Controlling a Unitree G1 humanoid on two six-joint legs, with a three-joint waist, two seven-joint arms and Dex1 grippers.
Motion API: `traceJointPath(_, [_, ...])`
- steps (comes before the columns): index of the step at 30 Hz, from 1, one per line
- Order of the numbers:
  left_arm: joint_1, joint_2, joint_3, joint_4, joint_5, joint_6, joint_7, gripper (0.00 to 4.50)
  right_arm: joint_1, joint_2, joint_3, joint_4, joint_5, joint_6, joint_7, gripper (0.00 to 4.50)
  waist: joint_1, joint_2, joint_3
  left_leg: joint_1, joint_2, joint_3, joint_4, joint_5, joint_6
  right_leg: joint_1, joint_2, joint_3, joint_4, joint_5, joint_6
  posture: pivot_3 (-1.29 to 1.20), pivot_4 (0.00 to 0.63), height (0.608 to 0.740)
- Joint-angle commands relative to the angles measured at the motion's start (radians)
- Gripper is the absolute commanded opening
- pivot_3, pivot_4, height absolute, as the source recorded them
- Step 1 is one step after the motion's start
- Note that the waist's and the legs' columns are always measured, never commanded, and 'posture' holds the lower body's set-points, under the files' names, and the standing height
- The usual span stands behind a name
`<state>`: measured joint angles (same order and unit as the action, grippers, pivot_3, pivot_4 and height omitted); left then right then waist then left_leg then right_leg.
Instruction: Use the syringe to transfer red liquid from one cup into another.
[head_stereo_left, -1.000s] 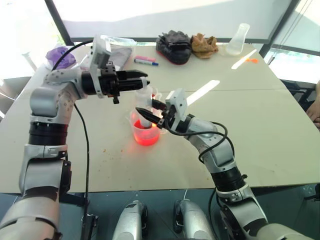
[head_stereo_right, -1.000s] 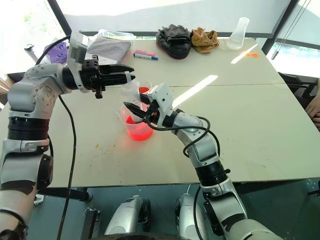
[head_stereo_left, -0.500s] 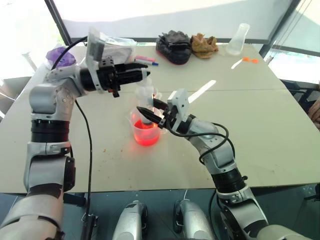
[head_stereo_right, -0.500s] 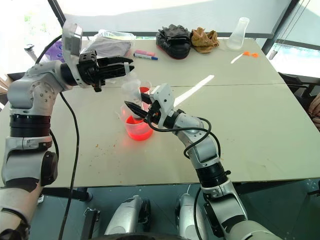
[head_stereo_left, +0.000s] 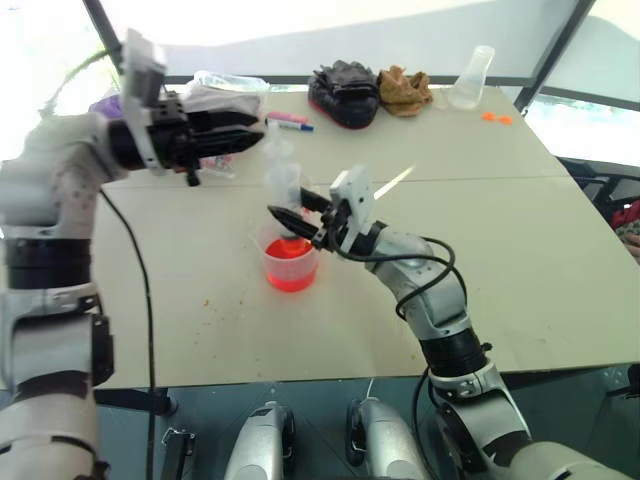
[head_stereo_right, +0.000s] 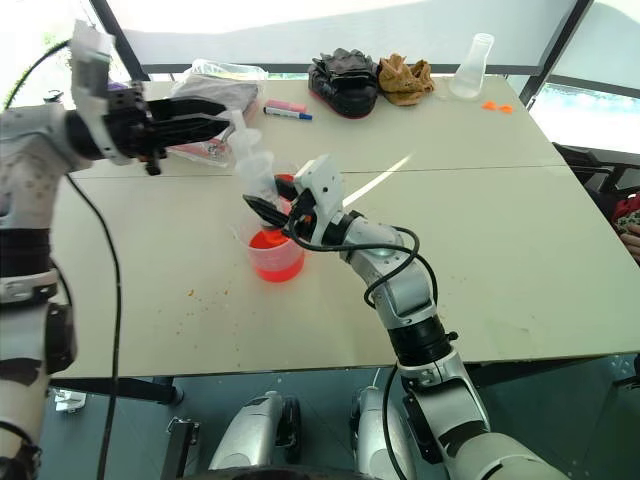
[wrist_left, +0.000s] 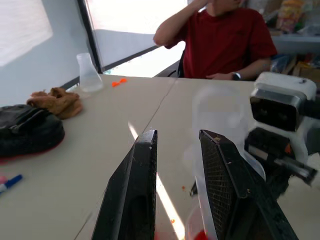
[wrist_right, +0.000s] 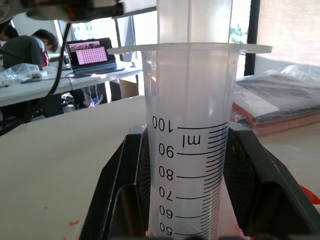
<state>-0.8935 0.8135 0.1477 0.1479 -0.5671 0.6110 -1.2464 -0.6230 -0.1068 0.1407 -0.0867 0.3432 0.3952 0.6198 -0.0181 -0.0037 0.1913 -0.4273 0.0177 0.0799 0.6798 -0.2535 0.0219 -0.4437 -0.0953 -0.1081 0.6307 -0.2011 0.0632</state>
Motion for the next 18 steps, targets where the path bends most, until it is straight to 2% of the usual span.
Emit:
traceJointPath(1, [0.066,0.06,0.055,-0.048,-0.024,0.027,-0.003,1.37,-0.024,-0.002,-0.035,-0.079,0.045,0.026,-0.014,1.46,0.005,0.0,0.0,0.0,0.0,0.0,0.0,0.0,0.0,0.0,0.0,0.0,0.0,0.0,0.0,0.0,0.15,0.74])
traceJointPath(5, [0.157,0.118,0.111,-0.061,-0.036,0.036,0.018,1.37,-0.012,-0.017,-0.042,-0.098,0.06,0.056,-0.015,1.46,0.006,0.0,0.0,0.0,0.0,0.0,0.0,0.0,0.0,0.0,0.0,0.0,-0.001,0.0,0.0,0.0,0.15,0.74])
traceJointPath(11, [0.187,0.103,0.167,-0.088,-0.062,0.048,0.103,1.37,-0.026,-0.023,-0.049,-0.114,0.09,0.099,-0.019,1.46,0.005,-0.001,0.0,0.0,0.0,0.0,0.0,0.0,0.0,0.0,-0.001,0.0,-0.001,0.0,0.0,0.0,0.15,0.74])
traceJointPath(15, [0.164,0.049,0.166,-0.055,-0.04,-0.008,0.179,1.37,-0.168,-0.012,-0.136,-0.043,0.16,0.147,-0.05,1.46,0.004,-0.001,0.0,0.0,0.0,0.0,0.0,0.0,0.0,0.0,-0.001,0.0,0.0,0.0,0.0,0.0,0.15,0.74])
traceJointPath(18, [0.13,0.012,0.145,0.001,-0.016,-0.06,0.201,1.37,-0.318,-0.051,-0.152,0.147,0.109,0.026,0.016,1.46,0.003,-0.001,0.0,0.0,0.0,0.0,0.001,0.0,0.0,0.0,0.0,0.0,0.0,0.0,0.0,0.0,0.15,0.74])
